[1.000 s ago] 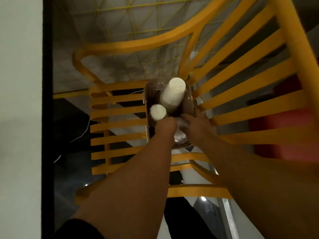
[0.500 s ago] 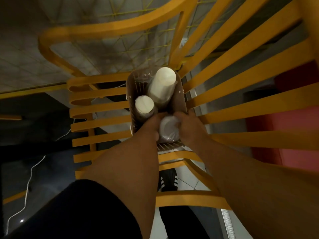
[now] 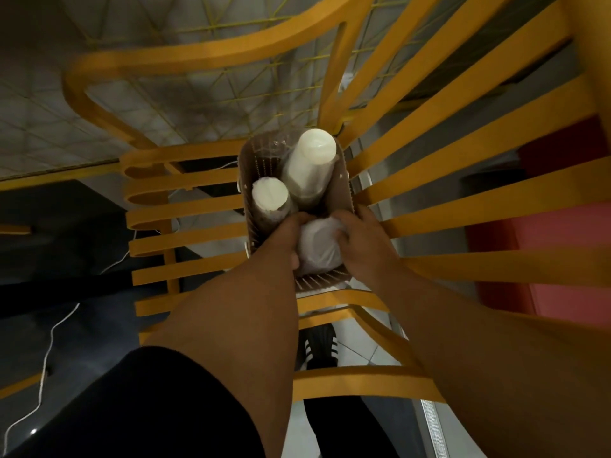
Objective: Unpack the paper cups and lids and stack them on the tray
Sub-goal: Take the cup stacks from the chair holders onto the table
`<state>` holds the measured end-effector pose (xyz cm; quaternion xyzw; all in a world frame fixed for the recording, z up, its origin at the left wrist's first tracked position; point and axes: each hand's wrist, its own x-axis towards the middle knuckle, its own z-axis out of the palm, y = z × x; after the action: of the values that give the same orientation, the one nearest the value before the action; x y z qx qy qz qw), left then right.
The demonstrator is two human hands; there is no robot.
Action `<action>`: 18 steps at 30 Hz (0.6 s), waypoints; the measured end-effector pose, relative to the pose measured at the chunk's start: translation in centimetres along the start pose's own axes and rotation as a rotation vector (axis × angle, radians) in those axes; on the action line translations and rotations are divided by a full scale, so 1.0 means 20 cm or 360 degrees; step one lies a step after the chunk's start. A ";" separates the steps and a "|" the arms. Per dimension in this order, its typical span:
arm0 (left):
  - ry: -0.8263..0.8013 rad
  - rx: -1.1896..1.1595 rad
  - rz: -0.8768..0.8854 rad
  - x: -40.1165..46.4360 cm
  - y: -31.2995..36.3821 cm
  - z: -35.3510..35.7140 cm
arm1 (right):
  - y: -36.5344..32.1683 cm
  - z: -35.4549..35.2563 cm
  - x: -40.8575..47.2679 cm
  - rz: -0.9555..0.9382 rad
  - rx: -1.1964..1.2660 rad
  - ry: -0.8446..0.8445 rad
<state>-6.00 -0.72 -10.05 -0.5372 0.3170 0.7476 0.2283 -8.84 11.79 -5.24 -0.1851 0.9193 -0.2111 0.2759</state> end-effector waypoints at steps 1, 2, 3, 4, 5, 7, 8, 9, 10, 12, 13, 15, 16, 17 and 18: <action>0.0005 -0.0031 0.0023 -0.01 0.00 0.00 | -0.01 -0.01 0.00 -0.0020 0.0009 0.0020; 0.0029 -0.0044 0.0030 -0.03 0.00 -0.01 | -0.02 -0.02 -0.01 -0.0030 0.0013 0.0038; 0.0041 -0.0097 0.0044 -0.06 0.00 0.00 | -0.03 -0.04 -0.01 -0.0038 0.0009 0.0067; 0.0041 -0.0123 0.0056 -0.07 0.00 -0.01 | -0.04 -0.06 -0.02 -0.0044 -0.0001 0.0095; 0.0026 -0.0149 0.0045 -0.10 0.00 -0.01 | -0.05 -0.08 -0.03 -0.0053 0.0000 0.0127; -0.0019 -0.0189 -0.0010 -0.20 0.00 0.00 | -0.08 -0.13 -0.06 -0.0063 0.0049 0.0201; -0.0056 -0.0201 -0.0019 -0.24 0.01 0.00 | -0.10 -0.16 -0.08 -0.0057 0.0102 0.0237; -0.0095 -0.0220 -0.0021 -0.28 0.02 0.00 | -0.12 -0.18 -0.11 -0.0050 0.0162 0.0277; -0.0133 -0.0247 -0.0008 -0.32 0.03 0.00 | -0.15 -0.21 -0.13 -0.0048 0.0225 0.0328; -0.0173 -0.0244 0.0043 -0.42 0.05 0.03 | -0.21 -0.27 -0.18 -0.0044 0.0389 0.0466; -0.0211 -0.0256 0.0064 -0.47 0.07 0.04 | -0.25 -0.30 -0.21 -0.0012 0.0503 0.0526; -0.0225 -0.0226 0.0112 -0.60 0.10 0.06 | -0.32 -0.35 -0.27 0.0136 0.0801 0.0550; -0.0234 -0.0228 0.0136 -0.66 0.10 0.06 | -0.37 -0.39 -0.30 0.0238 0.1006 0.0517; -0.0257 -0.0241 0.0170 -0.73 0.11 0.06 | -0.42 -0.43 -0.33 0.0327 0.1244 0.0473; -0.0282 -0.0246 0.0194 -0.81 0.11 0.06 | -0.47 -0.47 -0.37 0.0381 0.1481 0.0417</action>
<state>-3.03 -1.41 5.97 -0.4647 0.2692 0.8267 0.1674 -6.52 9.87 9.62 0.0927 0.7693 -0.5874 0.2336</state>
